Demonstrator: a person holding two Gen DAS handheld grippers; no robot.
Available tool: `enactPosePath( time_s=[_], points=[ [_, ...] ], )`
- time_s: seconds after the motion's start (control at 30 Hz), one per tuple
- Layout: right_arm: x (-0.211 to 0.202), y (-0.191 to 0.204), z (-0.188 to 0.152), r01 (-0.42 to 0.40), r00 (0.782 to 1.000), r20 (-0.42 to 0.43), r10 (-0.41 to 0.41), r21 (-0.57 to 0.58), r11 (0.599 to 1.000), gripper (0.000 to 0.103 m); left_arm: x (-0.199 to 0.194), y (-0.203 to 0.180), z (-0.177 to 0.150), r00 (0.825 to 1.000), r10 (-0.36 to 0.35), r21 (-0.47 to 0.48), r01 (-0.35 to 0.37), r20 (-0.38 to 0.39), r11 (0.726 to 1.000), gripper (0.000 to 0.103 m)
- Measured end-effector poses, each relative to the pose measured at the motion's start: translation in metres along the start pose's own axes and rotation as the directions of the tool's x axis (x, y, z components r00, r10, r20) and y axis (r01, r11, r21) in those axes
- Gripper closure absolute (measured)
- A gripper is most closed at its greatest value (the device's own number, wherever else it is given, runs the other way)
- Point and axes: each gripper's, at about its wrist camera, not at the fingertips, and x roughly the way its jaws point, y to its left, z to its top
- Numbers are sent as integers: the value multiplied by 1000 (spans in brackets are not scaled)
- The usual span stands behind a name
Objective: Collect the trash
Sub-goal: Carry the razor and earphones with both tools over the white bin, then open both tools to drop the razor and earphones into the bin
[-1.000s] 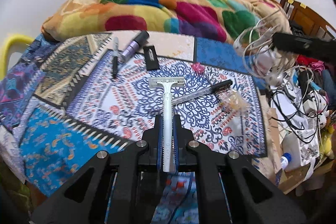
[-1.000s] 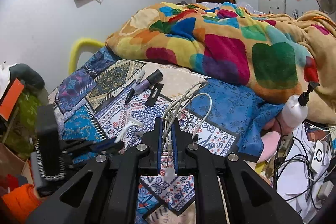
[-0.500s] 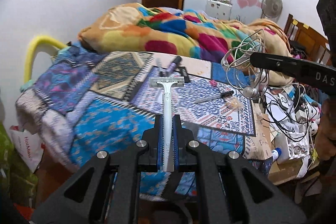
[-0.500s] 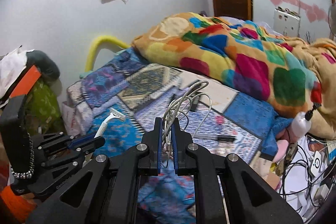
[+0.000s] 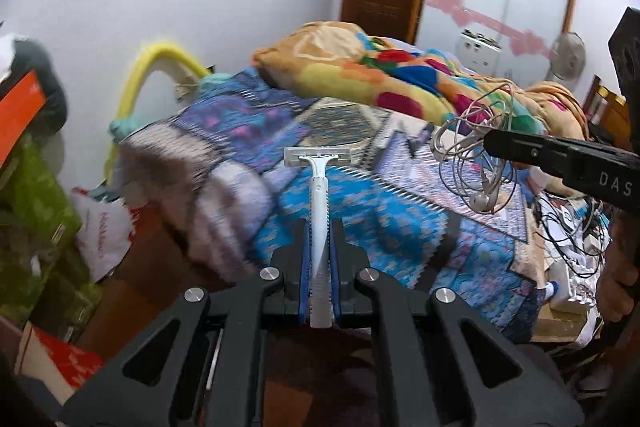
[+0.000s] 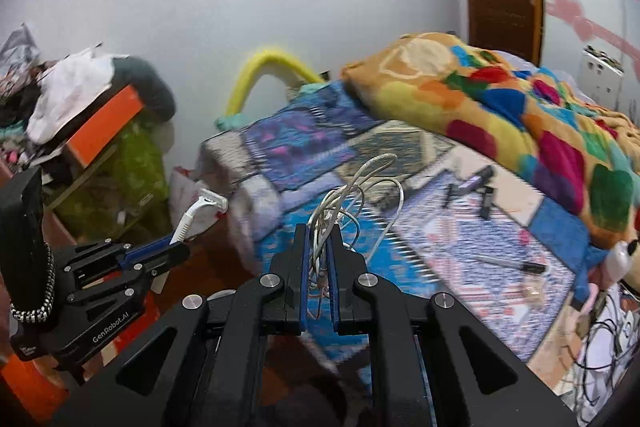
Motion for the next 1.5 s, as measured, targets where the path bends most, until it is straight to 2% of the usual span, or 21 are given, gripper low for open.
enactPosePath(
  time_s=[0.3,0.63,0.73,0.83,1.2,1.37,1.5],
  points=[
    [55,78,-15,-113,989,-98,108,-49,992,95,-14,87,-43,995,91,-114,-95,-41,989,95],
    [130,157,-43,-192,951,-270,151,-133,972,95,14,159,-102,973,155,-201,-189,-172,961,95],
    [156,173,-55,-208,933,-328,150,-150,966,95,29,178,-120,963,159,-223,-208,-218,952,95],
    [182,185,-69,-221,908,-392,145,-156,963,95,47,196,-138,953,132,-265,-205,-271,942,95],
    [276,207,-117,-232,781,-613,118,-109,967,95,103,234,-197,904,68,-348,-231,-421,909,95],
    [294,215,-123,-227,770,-634,69,-170,959,91,121,238,-207,891,48,-362,-232,-452,903,95],
    [301,208,-122,-229,758,-646,89,-136,964,69,131,238,-207,887,39,-370,-232,-460,900,95]
  ],
)
